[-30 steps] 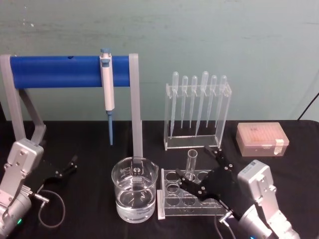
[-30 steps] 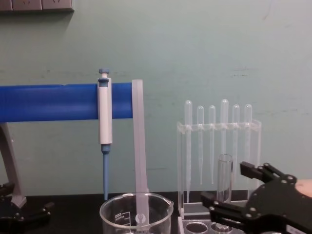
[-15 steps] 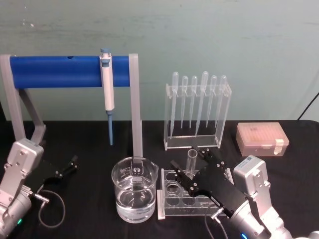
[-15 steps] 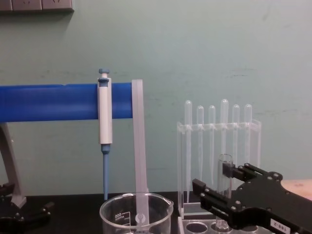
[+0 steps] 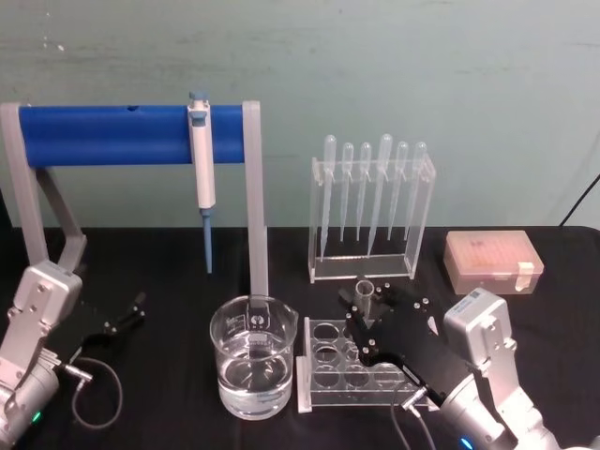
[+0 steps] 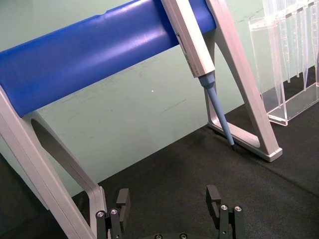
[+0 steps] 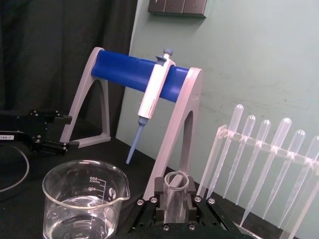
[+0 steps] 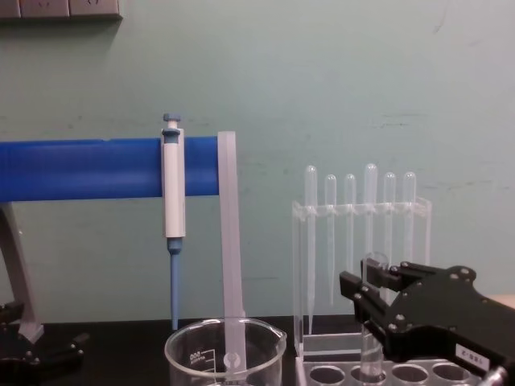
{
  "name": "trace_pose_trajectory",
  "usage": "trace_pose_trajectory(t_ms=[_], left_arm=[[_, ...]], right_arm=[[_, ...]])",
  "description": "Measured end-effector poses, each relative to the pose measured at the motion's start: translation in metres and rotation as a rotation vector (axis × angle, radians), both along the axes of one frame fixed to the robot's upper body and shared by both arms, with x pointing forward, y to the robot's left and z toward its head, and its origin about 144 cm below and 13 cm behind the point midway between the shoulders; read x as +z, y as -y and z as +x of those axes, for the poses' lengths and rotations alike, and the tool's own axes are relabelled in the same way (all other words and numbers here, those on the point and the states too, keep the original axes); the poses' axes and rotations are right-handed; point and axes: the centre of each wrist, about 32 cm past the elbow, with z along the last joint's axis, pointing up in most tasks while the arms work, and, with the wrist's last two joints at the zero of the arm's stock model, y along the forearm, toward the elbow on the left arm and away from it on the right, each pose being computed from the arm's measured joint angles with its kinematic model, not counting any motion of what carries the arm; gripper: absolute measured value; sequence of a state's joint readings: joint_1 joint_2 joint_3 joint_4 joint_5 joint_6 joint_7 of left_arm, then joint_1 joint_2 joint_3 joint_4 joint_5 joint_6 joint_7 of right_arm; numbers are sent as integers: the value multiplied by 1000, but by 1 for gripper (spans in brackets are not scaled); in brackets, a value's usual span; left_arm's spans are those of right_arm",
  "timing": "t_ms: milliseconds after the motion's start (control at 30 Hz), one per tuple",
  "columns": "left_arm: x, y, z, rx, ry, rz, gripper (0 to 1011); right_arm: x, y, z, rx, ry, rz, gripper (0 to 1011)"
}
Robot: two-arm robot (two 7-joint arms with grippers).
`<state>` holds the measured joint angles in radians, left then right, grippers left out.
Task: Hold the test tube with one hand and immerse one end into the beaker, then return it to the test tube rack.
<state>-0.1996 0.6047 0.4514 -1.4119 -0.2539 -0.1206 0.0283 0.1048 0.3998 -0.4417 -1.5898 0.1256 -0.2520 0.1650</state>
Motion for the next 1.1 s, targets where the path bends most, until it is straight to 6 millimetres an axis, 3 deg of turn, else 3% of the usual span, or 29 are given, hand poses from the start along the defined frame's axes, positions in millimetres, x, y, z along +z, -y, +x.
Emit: trace_pose_trajectory(t_ms=[333, 900, 1100], left_arm=[[0, 0, 0, 0, 0, 0, 1000], [0, 0, 0, 0, 0, 0, 1000], [0, 0, 0, 0, 0, 0, 1000]], right_arm=[[17, 0, -4, -2, 21, 10, 225], [96, 5, 4, -1, -112, 69, 225], [112, 8, 10, 14, -155, 39, 224]])
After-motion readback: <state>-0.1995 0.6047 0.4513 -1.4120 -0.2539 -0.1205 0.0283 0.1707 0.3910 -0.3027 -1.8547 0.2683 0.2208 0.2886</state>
